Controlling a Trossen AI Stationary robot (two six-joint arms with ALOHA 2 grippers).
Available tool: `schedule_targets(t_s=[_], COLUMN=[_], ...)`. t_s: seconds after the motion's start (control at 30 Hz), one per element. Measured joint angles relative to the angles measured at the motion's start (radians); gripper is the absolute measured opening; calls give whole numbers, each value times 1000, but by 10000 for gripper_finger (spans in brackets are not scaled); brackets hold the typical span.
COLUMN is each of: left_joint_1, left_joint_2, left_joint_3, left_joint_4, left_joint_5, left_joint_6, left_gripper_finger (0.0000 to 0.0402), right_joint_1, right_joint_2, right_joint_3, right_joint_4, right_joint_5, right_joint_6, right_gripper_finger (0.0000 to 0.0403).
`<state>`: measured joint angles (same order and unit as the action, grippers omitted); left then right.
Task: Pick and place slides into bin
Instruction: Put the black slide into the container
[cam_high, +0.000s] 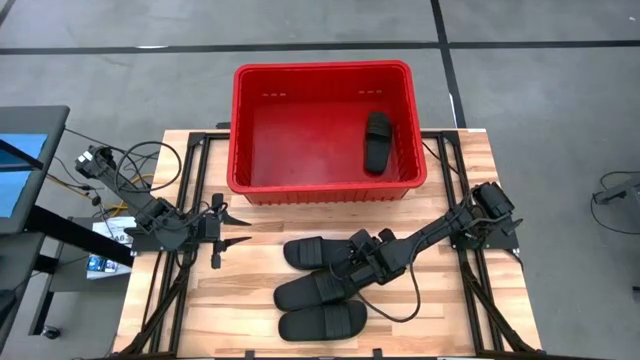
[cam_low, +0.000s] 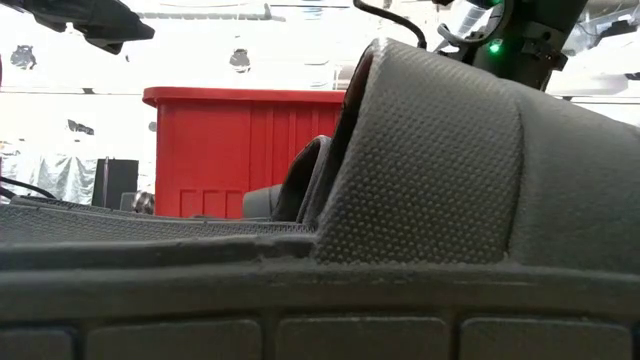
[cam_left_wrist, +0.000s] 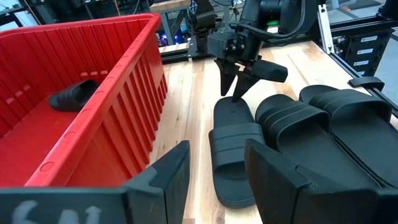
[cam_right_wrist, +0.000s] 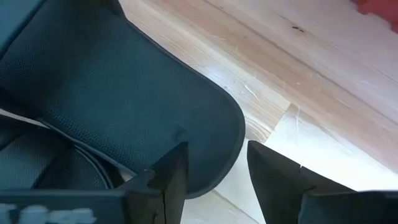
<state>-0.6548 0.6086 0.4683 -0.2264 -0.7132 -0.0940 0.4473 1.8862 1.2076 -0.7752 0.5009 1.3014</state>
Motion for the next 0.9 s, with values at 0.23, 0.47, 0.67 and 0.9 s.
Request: schedule_targets(t_s=[0.23,0.47,0.67,0.9], left_joint_1=[0,0,0,0], left_joint_2=[0,0,0,0], left_joint_3=[0,0,0,0], left_joint_4=[0,0,0,0], left_joint_5=[0,0,0,0], left_joint_6=[0,0,-4,-4], left_gripper_finger=[144,144,144,144], right_joint_1=[-5,-6,-7,-4], right_joint_2=[0,-7,-7,-6], right_joint_3=[-42,-167,-191,-193], right_joint_4=[64,253,269,263], right_joint_5=[-17,-35,-51,-55], right_joint_6=[-1,15,30,12], right_gripper_finger=[154,153,98,15])
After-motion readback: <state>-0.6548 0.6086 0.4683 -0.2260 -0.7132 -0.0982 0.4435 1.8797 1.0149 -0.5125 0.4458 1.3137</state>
